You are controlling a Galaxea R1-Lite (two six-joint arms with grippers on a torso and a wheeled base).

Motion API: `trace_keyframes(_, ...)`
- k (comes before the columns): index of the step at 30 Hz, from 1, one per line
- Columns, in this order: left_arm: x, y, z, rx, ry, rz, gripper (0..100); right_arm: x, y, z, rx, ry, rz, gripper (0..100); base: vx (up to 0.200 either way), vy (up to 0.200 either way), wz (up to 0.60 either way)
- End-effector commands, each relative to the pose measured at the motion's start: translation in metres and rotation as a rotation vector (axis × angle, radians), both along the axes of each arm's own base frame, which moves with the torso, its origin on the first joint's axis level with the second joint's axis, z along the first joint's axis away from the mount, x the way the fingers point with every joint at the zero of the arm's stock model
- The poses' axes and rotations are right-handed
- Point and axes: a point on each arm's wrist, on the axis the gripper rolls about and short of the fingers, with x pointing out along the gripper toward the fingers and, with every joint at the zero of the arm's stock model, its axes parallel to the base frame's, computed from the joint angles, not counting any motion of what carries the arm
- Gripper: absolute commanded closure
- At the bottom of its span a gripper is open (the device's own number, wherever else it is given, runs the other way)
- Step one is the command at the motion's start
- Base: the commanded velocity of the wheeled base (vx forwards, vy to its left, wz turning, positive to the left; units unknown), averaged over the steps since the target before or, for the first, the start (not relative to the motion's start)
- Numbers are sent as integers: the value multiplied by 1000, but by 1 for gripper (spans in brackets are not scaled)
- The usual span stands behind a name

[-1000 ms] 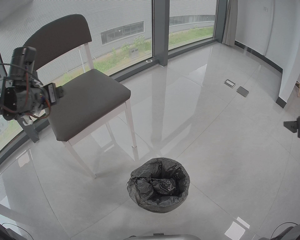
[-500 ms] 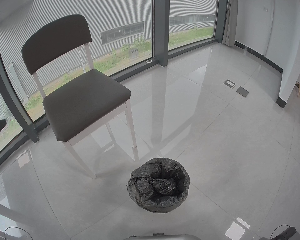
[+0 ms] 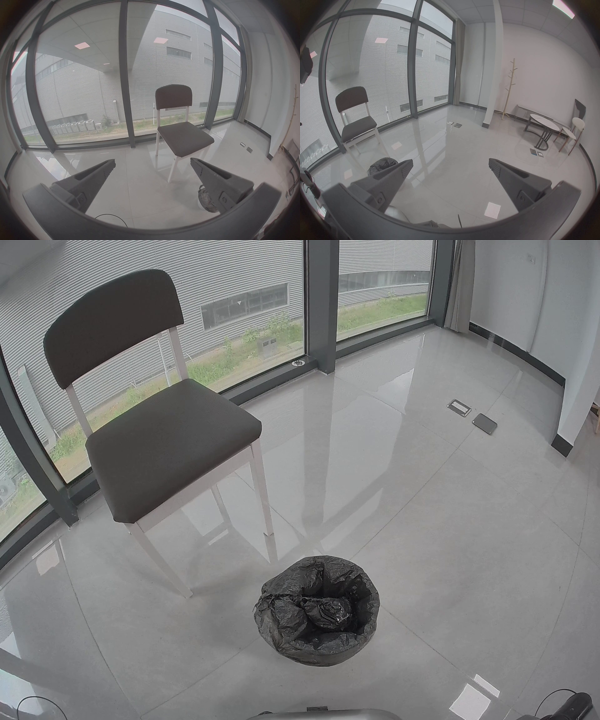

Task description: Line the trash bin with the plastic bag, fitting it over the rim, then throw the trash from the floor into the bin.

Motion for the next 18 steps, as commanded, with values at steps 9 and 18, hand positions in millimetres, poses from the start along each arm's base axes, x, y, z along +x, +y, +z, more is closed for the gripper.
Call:
trace_keyframes(9,-31,-8,-10,18,-123,72,0,12,17,-49,11,-14,-12,0,0,0,0)
trace_keyframes(18,-69,-10,-43,213,-131,34,0,78,19,-107,11,-170,77,0,0,0,0)
